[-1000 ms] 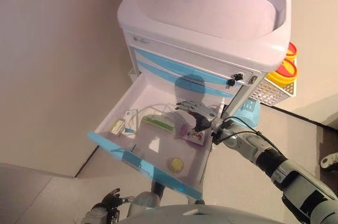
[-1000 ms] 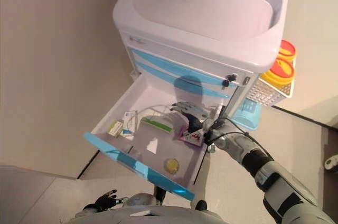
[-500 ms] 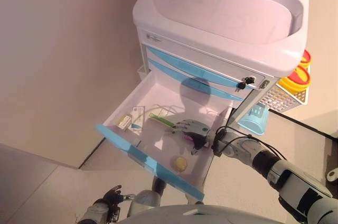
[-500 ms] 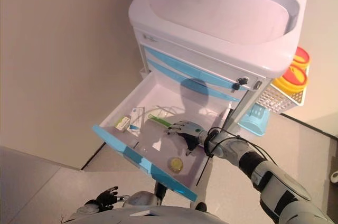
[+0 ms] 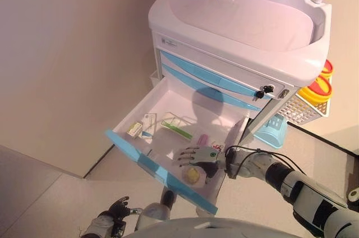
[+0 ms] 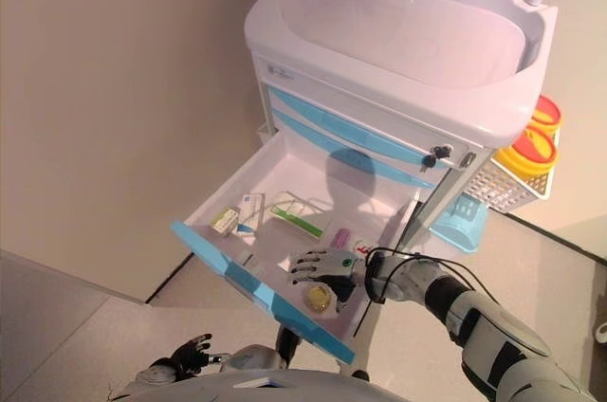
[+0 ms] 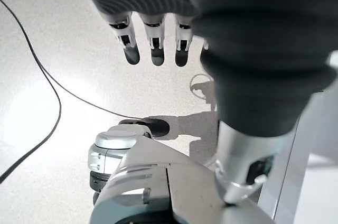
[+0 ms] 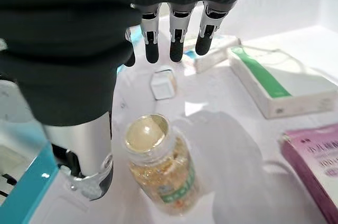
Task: Open the drawer and pick up the medicine
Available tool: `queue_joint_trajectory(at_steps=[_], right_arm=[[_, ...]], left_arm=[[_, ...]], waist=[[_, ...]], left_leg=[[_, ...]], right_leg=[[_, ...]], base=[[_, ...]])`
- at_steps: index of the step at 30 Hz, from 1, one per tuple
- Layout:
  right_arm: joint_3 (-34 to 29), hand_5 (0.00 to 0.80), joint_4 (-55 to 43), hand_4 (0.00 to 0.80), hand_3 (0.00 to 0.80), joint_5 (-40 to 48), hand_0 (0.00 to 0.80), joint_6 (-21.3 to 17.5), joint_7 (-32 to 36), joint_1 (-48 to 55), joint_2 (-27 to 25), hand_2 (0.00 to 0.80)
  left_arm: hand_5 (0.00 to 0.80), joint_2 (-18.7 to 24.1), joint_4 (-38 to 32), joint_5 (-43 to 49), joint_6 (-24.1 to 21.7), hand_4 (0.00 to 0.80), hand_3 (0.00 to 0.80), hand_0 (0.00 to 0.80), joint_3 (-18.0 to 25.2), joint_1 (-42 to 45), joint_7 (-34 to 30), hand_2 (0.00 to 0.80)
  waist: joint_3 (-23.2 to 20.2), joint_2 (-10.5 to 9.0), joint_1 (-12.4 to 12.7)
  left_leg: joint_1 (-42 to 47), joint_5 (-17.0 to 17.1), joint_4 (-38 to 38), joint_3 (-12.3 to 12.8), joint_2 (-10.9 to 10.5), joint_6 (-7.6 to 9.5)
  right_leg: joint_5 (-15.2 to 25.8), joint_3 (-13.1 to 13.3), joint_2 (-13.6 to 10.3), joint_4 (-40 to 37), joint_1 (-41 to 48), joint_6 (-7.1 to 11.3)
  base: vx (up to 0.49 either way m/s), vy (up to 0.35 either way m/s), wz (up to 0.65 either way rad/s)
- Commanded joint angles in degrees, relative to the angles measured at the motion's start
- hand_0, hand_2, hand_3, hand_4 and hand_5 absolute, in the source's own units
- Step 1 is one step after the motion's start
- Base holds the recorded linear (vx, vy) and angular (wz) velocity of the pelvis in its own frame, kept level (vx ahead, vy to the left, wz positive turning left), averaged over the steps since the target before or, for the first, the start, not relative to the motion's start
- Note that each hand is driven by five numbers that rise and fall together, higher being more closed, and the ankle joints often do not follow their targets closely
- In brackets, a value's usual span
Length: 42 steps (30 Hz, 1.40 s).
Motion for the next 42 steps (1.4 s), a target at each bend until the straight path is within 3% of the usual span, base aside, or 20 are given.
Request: queue_joint_trajectory(at_steps=[1, 19, 42], right_arm=[[2.12, 0.000, -0.05, 0.000, 0.000, 0.75, 0.000, 0.21, -2.40, -0.75, 1.28, 0.000], [-0.54, 0.000, -1.67, 0.000, 0.000, 3.12, 0.000, 11.51, -0.66, 2.30, 0.97, 0.000], [-0.03, 0.000, -1.14, 0.000, 0.000, 3.15, 0.000, 8.23, -2.07, 3.95, 0.19, 0.000]], left_arm=[[0.000, -0.69, 2.07, 2.24, -1.09, 0.000, 0.000, 0.000, -4.28, -1.23, -1.09, 0.000], [0.000, -1.27, 1.70, 0.52, -1.40, 0.000, 0.000, 0.000, -4.60, -0.43, -0.98, 0.000], [0.000, -2.67, 4.06, 2.04, -3.18, 0.000, 0.000, 0.000, -4.22, -0.43, -0.39, 0.000]], waist=[[-0.26, -0.91, 2.05], [0.08, 0.00, 0.93], [-0.11, -0.26, 0.42]], left_leg=[[0.78, -7.86, 1.01, 2.16, -1.48, -0.03], [0.48, -7.72, 0.98, 2.25, -1.51, -0.12], [1.04, -8.31, 1.00, 2.43, -1.76, -0.18]], right_leg=[[-2.27, 1.83, -4.78, 4.73, -4.35, 2.95], [-2.15, 1.90, -5.10, 5.13, -5.13, 3.07], [-2.81, 1.83, -5.40, 5.82, -5.15, 2.91]], base=[[0.000, 0.000, 0.00], [0.000, 0.000, 0.00], [0.000, 0.000, 0.00]])
